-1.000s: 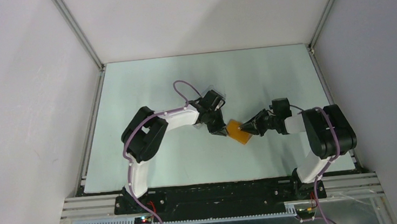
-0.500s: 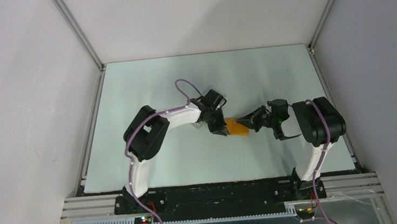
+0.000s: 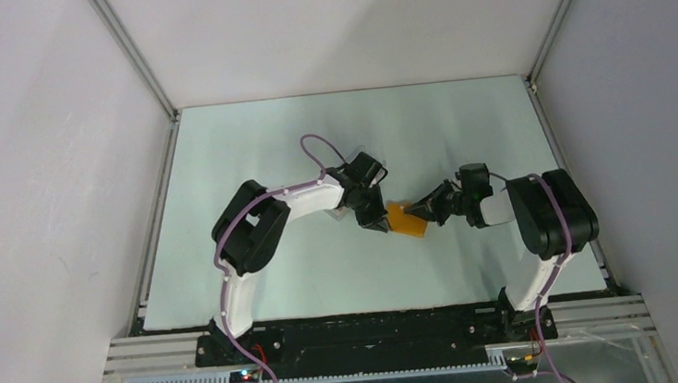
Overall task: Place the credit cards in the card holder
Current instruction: Open the card holder at the center of the board.
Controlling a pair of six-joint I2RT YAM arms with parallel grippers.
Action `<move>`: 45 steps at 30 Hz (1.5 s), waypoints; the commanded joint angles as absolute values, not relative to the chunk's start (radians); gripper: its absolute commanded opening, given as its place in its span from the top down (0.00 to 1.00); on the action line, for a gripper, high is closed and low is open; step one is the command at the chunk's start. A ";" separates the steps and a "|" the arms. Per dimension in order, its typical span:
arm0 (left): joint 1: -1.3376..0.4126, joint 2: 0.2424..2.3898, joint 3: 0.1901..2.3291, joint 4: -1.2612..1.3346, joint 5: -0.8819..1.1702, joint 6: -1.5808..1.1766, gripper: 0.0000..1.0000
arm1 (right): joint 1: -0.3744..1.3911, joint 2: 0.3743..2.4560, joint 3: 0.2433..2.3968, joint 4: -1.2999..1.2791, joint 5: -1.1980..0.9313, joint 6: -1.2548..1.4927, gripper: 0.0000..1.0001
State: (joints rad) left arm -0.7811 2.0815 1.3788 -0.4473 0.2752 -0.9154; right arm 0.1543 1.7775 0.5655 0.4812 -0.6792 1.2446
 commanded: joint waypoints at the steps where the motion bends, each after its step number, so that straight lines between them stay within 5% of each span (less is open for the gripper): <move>1: -0.795 2.221 1.302 -0.607 0.060 -0.833 1.00 | 0.117 1.686 0.605 0.274 -0.641 1.110 0.91; 6: -0.797 2.216 1.303 -0.609 0.057 -0.830 1.00 | 0.111 1.687 0.725 0.081 -0.634 0.928 0.57; 12: -0.800 2.182 1.299 -0.620 0.031 -0.818 1.00 | 0.102 1.707 0.800 -0.063 -0.609 0.783 0.38; 29: -0.804 2.152 1.311 -0.660 0.004 -0.792 1.00 | 0.101 1.530 0.815 -0.205 -0.625 0.697 0.36; 45: -0.806 2.152 1.314 -0.667 0.003 -0.787 1.00 | 0.095 1.623 0.814 -0.276 -0.564 0.588 0.39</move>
